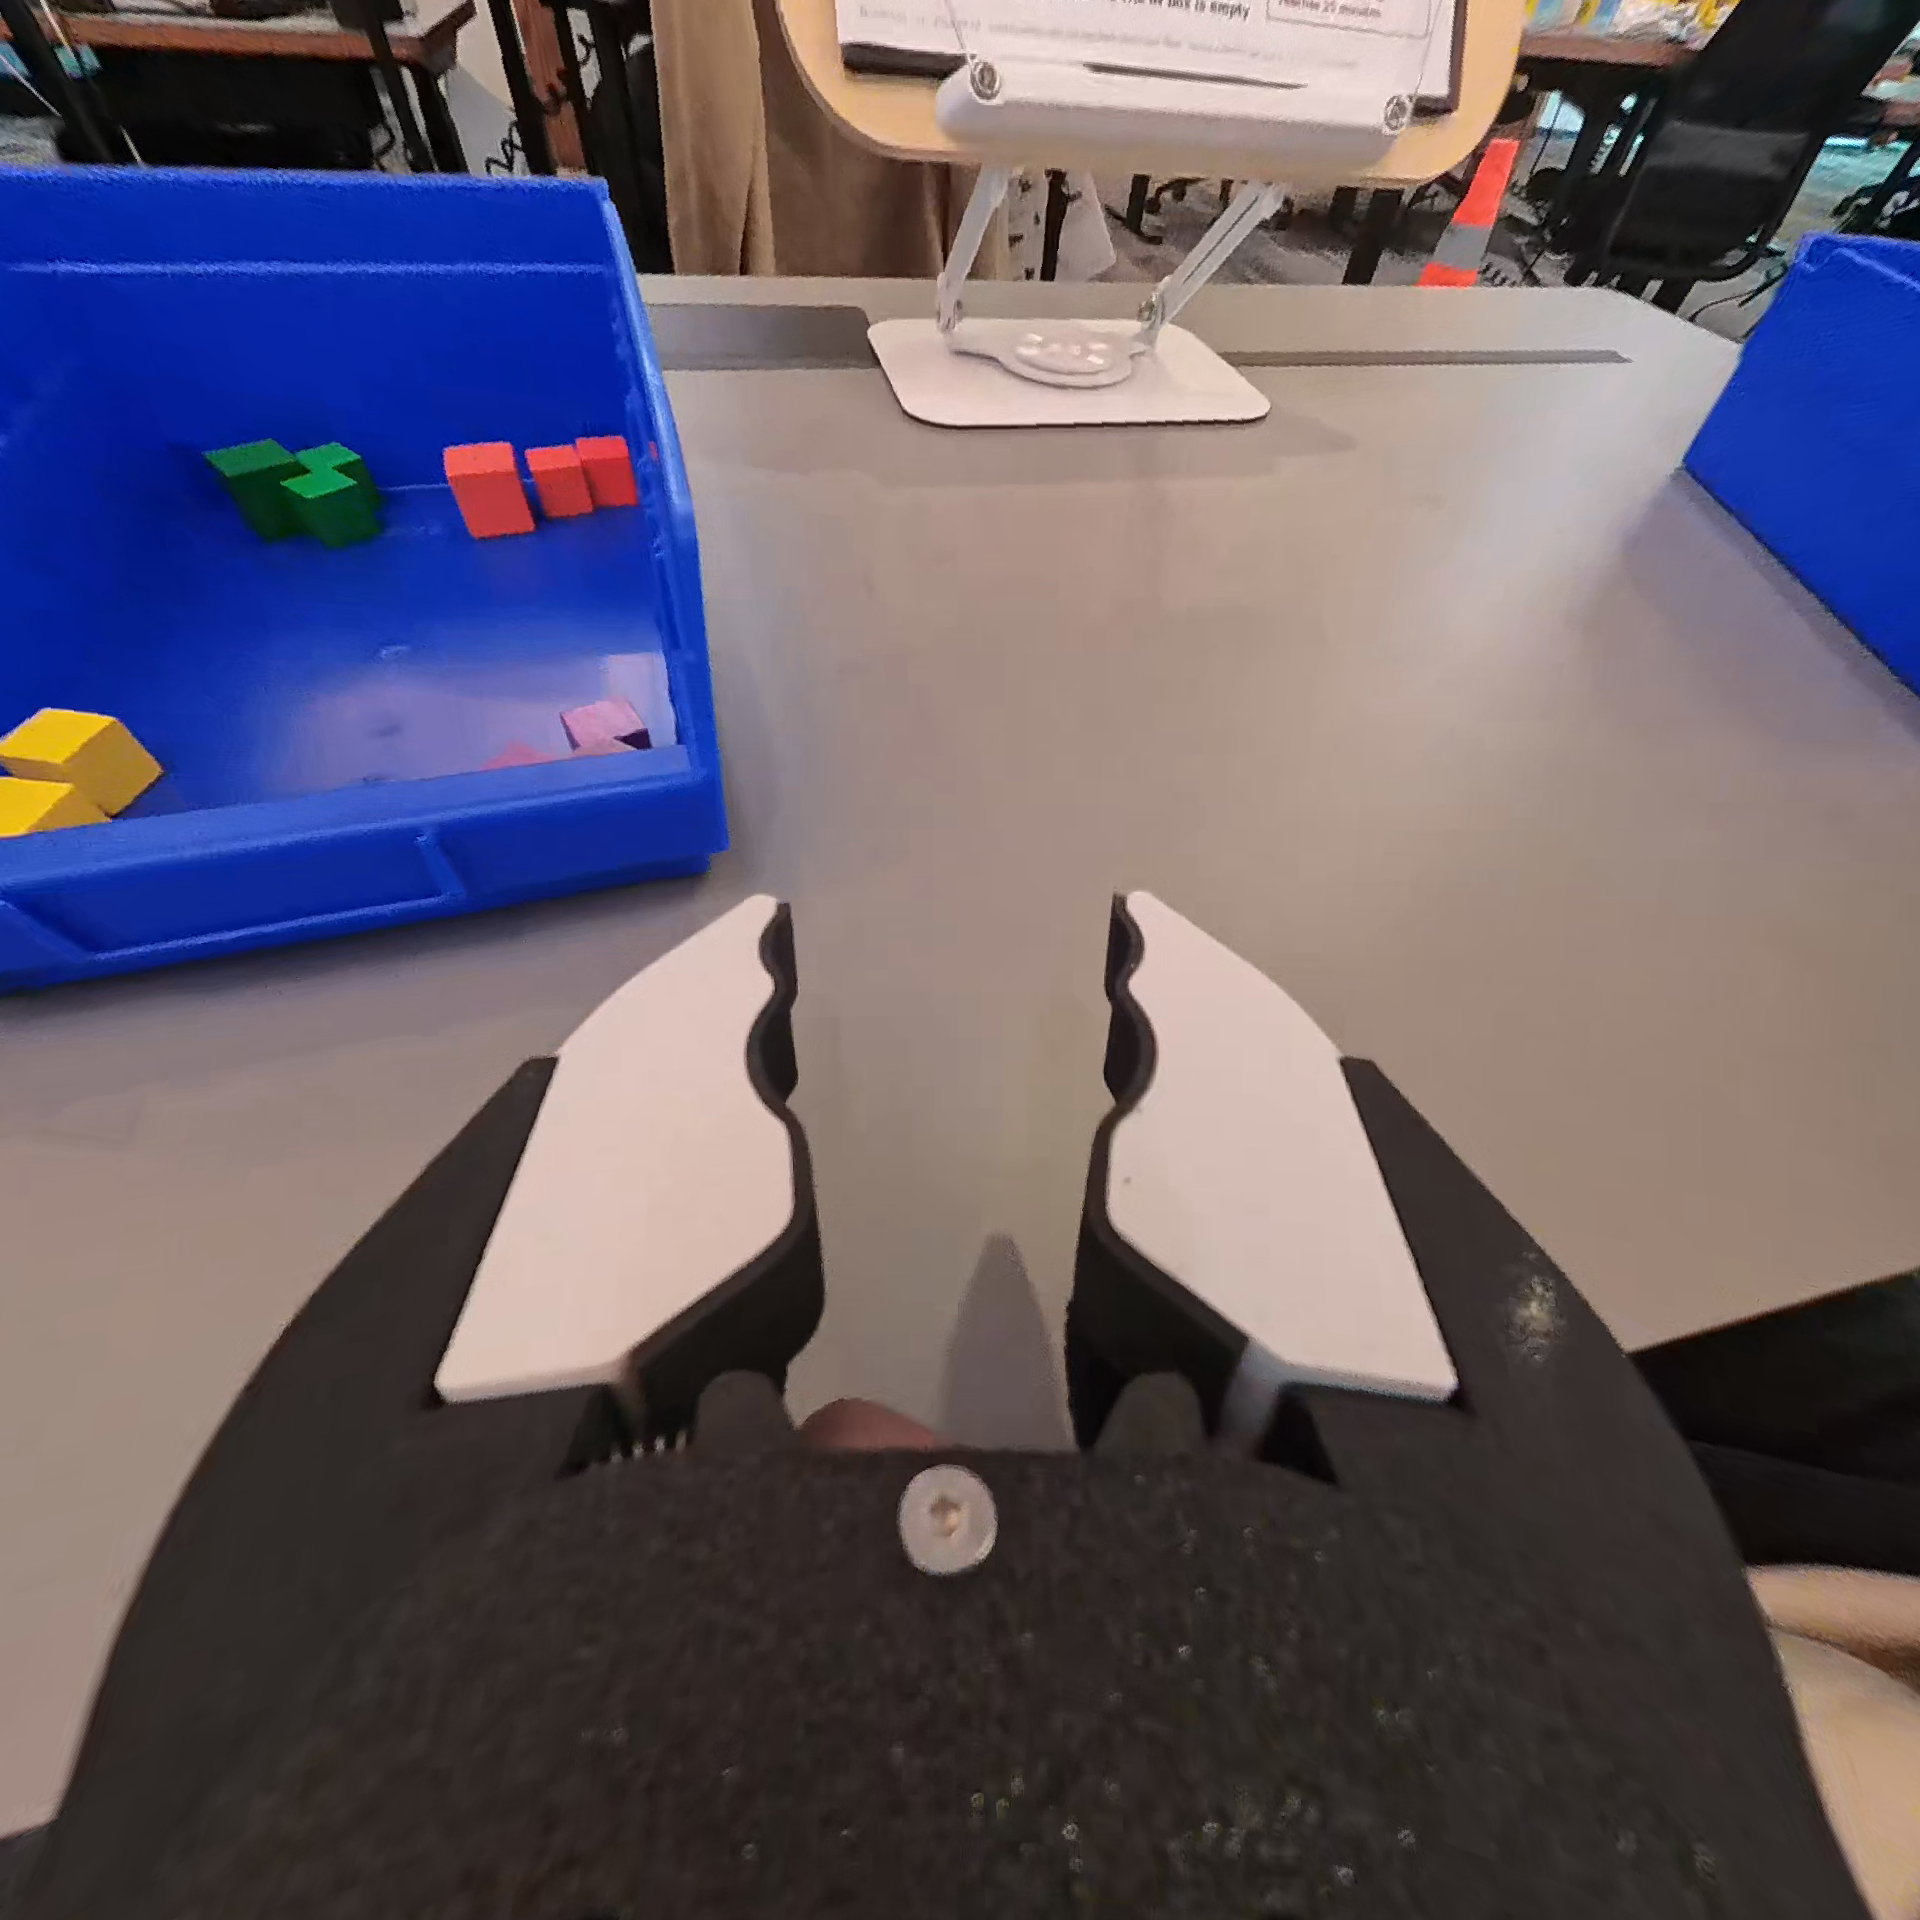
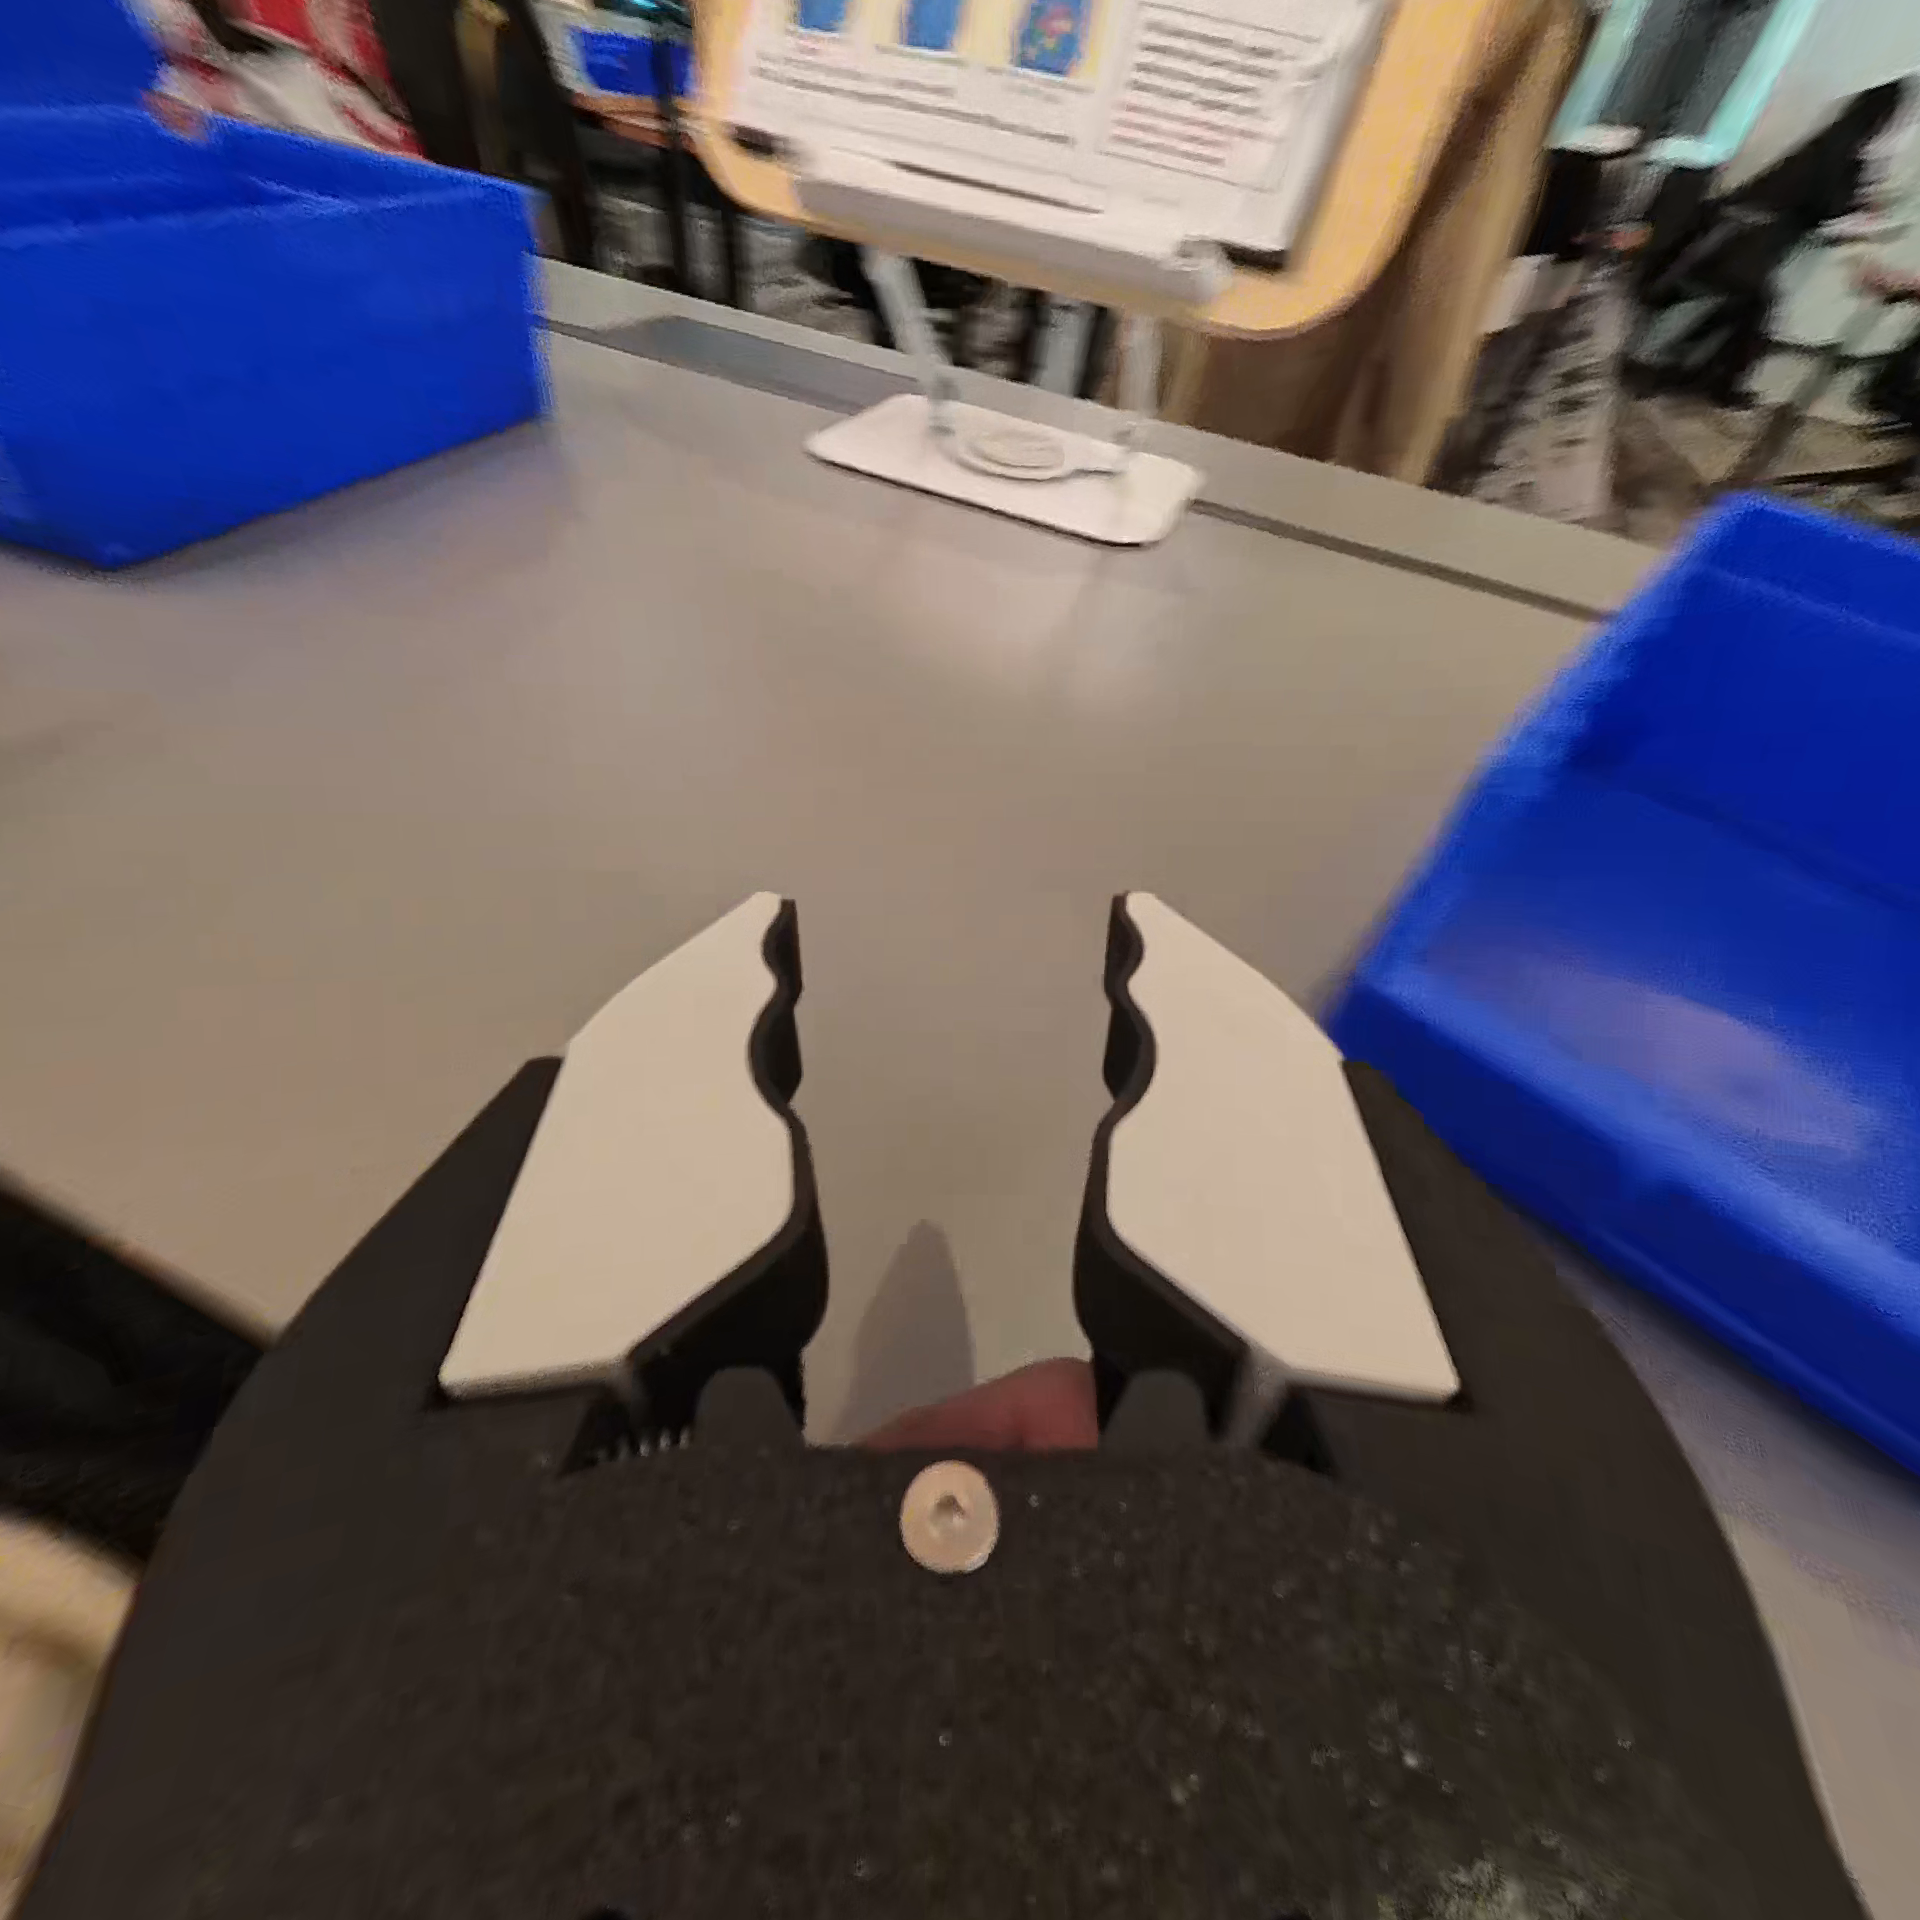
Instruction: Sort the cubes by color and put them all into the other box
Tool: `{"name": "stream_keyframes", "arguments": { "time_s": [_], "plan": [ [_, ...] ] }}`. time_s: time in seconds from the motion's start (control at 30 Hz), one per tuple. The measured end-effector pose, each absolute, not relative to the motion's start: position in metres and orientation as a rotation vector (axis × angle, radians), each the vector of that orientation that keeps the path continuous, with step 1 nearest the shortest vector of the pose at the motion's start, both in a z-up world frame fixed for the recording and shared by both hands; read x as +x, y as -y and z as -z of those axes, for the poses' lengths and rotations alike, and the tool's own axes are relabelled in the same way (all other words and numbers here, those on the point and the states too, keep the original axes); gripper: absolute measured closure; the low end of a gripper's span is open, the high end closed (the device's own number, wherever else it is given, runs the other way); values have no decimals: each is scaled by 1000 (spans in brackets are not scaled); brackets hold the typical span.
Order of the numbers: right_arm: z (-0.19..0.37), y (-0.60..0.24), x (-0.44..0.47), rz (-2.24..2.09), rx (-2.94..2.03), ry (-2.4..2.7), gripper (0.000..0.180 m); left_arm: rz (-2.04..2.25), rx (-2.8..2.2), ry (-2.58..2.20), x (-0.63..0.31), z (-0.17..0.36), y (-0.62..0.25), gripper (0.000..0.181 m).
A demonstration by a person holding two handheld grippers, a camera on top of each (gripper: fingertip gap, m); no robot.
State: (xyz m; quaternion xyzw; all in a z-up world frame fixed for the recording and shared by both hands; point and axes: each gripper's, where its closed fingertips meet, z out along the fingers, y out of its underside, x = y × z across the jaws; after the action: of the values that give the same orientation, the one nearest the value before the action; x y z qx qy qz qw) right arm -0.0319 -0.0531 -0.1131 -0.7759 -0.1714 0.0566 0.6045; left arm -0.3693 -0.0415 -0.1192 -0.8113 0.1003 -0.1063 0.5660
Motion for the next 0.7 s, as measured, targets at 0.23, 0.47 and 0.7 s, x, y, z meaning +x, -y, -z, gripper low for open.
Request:
{"name": "stream_keyframes", "arguments": {
  "time_s": [0.23, 0.47, 0.7],
  "plan": [
    [113, 2, 76, 120, -1909, 77, 119, 243, -1953, -275, -355, 134, 36, 126],
    [132, -34, 70, 122, -2030, 190, 166, 246, -1955, -334, -347, 138, 40, 127],
    [132, -6, 77, 44, -1995, 362, 168, 273, -1960, -285, -363, 137, 42, 130]
  ]
}}
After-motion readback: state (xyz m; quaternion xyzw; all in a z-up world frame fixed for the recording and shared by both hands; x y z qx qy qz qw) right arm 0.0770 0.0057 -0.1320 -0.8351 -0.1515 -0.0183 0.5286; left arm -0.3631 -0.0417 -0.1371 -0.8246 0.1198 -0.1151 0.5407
